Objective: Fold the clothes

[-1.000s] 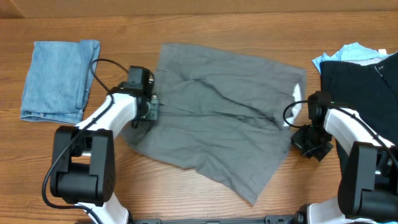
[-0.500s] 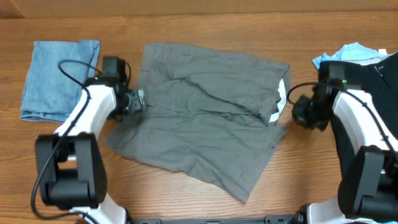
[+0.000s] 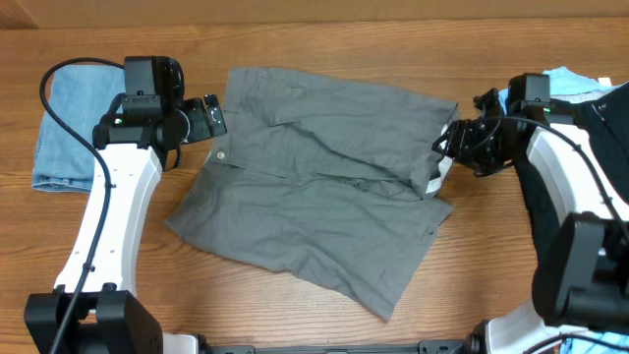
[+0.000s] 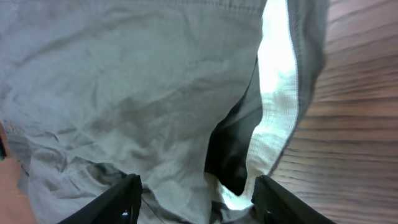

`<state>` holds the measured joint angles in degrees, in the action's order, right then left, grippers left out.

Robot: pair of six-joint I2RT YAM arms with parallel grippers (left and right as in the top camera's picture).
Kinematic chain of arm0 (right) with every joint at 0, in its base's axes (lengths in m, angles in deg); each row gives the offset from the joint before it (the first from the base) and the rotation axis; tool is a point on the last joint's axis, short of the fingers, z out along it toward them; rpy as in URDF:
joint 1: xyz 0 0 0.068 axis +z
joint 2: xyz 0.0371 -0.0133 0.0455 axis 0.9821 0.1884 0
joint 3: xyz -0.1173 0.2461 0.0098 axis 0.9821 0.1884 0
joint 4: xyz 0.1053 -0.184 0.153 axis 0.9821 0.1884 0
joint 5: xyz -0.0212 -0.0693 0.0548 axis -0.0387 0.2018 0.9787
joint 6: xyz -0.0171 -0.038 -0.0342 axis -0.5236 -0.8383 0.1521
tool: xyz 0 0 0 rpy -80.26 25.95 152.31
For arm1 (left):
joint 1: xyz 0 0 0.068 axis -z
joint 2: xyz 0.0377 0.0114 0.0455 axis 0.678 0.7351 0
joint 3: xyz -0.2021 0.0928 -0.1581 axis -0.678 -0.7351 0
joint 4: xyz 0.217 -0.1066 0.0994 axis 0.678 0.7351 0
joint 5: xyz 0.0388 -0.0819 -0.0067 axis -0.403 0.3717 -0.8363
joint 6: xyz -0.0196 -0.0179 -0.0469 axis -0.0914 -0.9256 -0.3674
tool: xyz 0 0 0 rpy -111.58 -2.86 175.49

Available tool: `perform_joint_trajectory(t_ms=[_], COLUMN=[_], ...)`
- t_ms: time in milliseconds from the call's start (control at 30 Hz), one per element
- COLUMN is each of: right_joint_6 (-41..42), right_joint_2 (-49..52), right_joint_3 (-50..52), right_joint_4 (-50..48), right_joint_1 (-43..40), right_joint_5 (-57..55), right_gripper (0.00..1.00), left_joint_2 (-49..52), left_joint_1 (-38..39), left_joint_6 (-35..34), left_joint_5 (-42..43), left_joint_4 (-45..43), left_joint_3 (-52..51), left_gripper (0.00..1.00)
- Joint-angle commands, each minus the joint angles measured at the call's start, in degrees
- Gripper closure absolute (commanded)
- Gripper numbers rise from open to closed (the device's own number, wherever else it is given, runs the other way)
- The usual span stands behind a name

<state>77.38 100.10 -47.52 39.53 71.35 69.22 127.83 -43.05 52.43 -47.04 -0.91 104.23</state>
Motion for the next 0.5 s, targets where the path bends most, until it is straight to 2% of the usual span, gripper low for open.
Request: perform_joint_trajectory(t_ms=[0,200,467], right_joint_6=[-0.02,6.69,1.66], right_joint_2=[2.01,5.14,5.62], right_joint_3=[0.5,0.55,0.55], right_joint_4=[-1.18,-5.25,-17.31], right_joint_1=[-0.17,-0.11,-0.11], right_joint_5=[2.6,2.71,-0.39], right_gripper=[0.38,0.4,0.4], left_joint_2=[0.24,0.24,0.24], left_joint_1=[0.17,0.17,0.17], left_joint_6=[-0.74,-0.74,-0.74], left_joint_5=[0.63,0.63,0.63], left_joint_4=[-0.04,-0.04,-0.04], left_joint_3=[0.13,0.13,0.13], left_gripper=[0.0,0.0,0.0])
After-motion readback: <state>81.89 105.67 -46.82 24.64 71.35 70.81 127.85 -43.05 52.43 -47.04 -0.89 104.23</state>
